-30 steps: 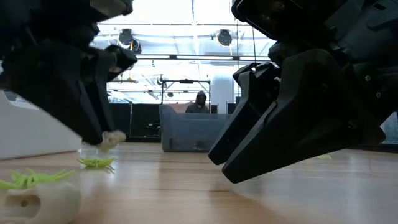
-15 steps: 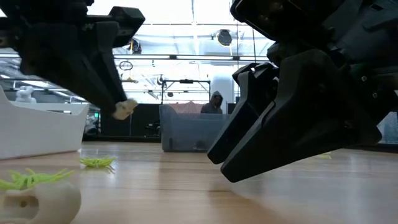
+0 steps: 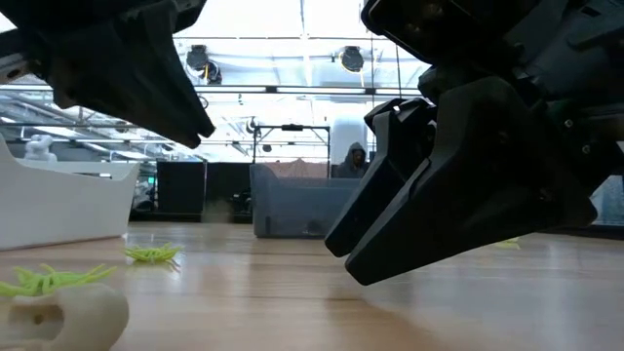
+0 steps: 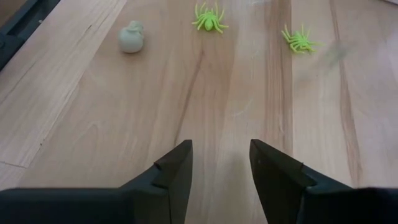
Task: Sort Halloween decoration
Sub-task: Put the white skull toy into the white bin
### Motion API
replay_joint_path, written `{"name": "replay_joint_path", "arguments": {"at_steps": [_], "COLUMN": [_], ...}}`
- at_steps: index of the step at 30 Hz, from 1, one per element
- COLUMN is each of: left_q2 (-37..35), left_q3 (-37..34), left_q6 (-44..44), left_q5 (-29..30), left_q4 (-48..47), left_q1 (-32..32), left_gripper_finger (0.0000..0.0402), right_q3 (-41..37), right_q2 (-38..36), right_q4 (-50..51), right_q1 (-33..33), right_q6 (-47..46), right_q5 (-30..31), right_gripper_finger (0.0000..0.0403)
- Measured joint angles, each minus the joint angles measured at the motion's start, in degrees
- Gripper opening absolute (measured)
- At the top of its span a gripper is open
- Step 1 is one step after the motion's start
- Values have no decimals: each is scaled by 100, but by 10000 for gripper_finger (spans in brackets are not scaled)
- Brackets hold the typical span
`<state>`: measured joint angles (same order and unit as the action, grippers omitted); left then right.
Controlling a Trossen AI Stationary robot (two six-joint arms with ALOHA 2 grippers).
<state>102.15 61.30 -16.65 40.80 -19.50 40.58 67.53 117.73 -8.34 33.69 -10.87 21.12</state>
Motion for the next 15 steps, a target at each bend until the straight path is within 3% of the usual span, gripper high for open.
{"name": "replay_joint_path", "arguments": {"at_steps": [15], "left_q2": [0], "left_q3": [2], "left_q6": [1649], "left_q5": [-131], "left_q4": [280], "left_q1": [13], "left_gripper_finger": [38], "right_q3": [0], "right_q2": [0], "right_q4": [0], "right_q1": [-2], "right_q6": [-19], "right_q5": [2], "right_gripper_finger": [148]}}
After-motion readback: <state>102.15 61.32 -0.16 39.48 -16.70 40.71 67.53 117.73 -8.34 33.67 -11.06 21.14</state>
